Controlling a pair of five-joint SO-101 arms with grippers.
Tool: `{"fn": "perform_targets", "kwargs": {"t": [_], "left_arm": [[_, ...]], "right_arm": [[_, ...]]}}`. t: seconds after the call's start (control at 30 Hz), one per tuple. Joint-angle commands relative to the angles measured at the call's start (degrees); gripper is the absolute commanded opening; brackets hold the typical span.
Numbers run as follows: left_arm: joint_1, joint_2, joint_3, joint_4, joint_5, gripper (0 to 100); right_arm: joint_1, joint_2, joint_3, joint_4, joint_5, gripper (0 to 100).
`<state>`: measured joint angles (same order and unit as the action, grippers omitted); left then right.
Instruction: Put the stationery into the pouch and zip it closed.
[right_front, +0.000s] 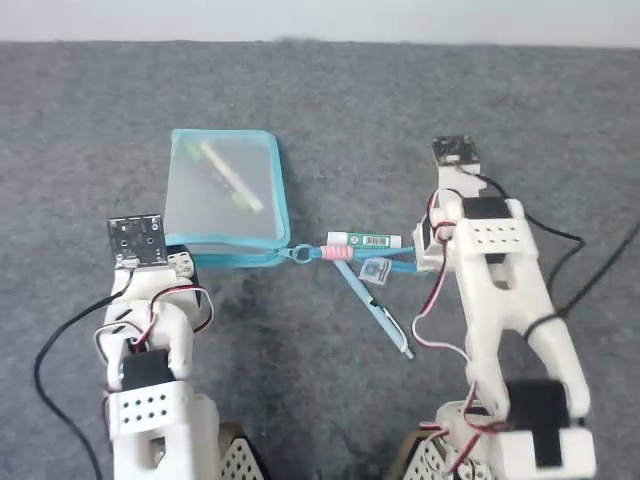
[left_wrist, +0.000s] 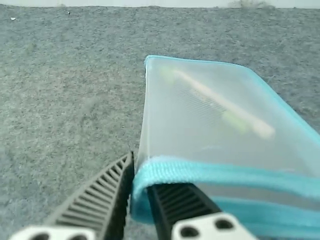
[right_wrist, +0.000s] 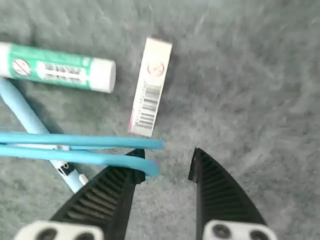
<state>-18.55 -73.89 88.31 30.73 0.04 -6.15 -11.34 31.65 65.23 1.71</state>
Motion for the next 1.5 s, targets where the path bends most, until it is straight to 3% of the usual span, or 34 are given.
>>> {"fn": "perform_targets", "kwargs": {"t": [0.0,0.13,0.37,0.63,0.8,1.03,1.47], "left_arm": [[0.1,0.4,-4.2,-1.9,-0.6,1],[0.2,0.4,-4.2,-1.9,-0.6,1],[0.1,0.5,-4.2,-1.9,-0.6,1],[0.1,0.5,-4.2,-2.1,-0.6,1],[0.1,0.5,-4.2,-2.0,-0.6,1],[0.1,0.5,-4.2,-2.0,-0.6,1],[0.1,0.5,-4.1,-2.0,-0.6,1]], "right_arm": [[0.8,-5.8,-0.7,0.7,-1.0,15.6],[-2.2,-4.0,-1.3,-1.0,-0.9,15.6],[-18.2,-3.6,0.2,1.1,3.4,15.4],[-27.1,-22.9,12.2,0.7,10.3,15.4],[-21.7,-30.3,14.8,1.1,10.0,15.5],[-6.0,-20.4,12.6,-1.6,4.7,15.5],[-3.7,2.3,4.4,-9.5,-3.6,15.5]]}}
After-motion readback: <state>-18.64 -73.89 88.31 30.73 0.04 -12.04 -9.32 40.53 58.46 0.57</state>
